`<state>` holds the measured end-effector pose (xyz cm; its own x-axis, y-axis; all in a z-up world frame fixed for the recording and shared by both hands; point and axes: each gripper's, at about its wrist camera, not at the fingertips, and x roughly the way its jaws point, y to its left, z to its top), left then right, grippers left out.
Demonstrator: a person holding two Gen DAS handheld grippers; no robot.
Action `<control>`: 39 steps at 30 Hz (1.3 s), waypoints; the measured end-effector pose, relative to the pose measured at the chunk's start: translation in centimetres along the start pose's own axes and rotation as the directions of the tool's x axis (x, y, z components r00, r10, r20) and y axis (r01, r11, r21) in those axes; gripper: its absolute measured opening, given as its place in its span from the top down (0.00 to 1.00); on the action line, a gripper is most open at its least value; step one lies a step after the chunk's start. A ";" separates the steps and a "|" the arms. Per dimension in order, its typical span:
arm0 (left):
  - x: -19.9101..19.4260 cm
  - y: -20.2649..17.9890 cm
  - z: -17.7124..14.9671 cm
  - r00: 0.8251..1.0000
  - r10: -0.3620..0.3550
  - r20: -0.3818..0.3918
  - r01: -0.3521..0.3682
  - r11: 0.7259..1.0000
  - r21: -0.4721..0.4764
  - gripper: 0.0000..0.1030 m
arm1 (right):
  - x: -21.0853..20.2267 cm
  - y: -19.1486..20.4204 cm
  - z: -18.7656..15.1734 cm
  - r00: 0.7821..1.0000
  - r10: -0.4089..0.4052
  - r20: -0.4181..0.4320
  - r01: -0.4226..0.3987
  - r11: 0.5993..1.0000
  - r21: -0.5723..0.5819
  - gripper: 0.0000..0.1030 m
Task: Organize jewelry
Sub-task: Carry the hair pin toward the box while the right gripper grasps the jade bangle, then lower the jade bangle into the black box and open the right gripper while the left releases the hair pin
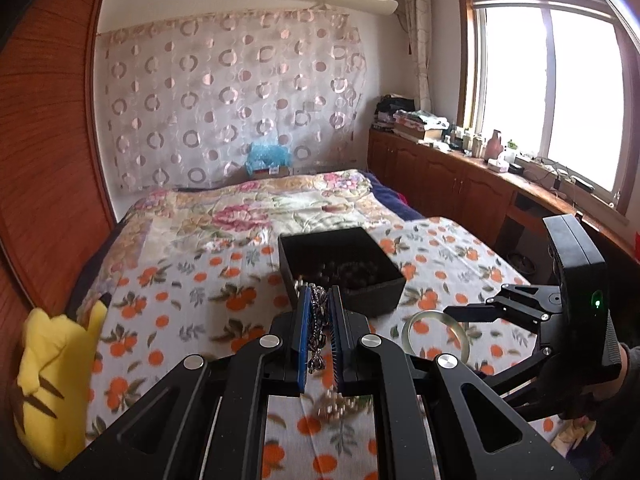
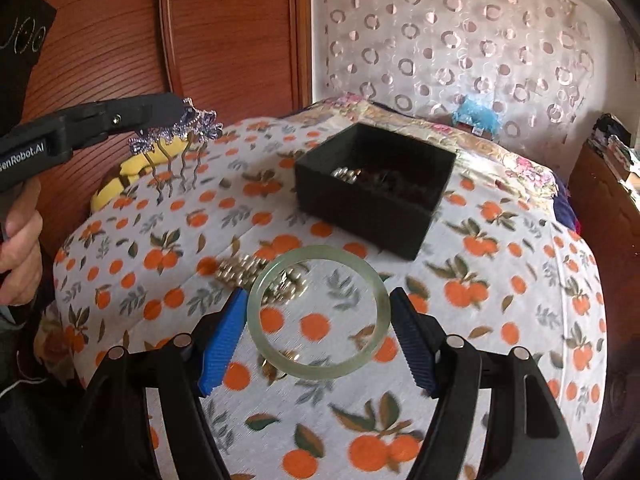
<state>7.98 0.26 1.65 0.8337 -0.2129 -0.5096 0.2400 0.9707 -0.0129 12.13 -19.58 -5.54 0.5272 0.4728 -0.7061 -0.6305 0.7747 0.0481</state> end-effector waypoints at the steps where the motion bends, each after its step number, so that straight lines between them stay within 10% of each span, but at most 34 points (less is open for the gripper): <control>1: 0.2 0.0 0.5 1.000 -0.003 0.006 0.003 1.000 0.000 0.92 | -0.1 -0.4 0.3 1.000 0.000 0.009 0.000 1.000 0.005 0.28; 32: 13.3 -2.0 7.8 0.994 -0.042 -0.100 0.042 0.999 0.003 0.92 | -1.0 -7.7 4.5 0.993 -0.084 0.079 0.077 0.993 0.093 0.28; 39: 12.7 0.0 7.3 0.995 -0.019 -0.098 0.015 0.999 -0.043 0.74 | -0.4 -8.0 4.8 0.993 -0.089 0.075 0.082 0.992 0.097 0.28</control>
<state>22.21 -3.29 1.42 0.7764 -0.2195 -0.5907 0.2307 0.9713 -0.0577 19.68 -23.98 -2.27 0.6227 0.4318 -0.6525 -0.5266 0.8481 0.0586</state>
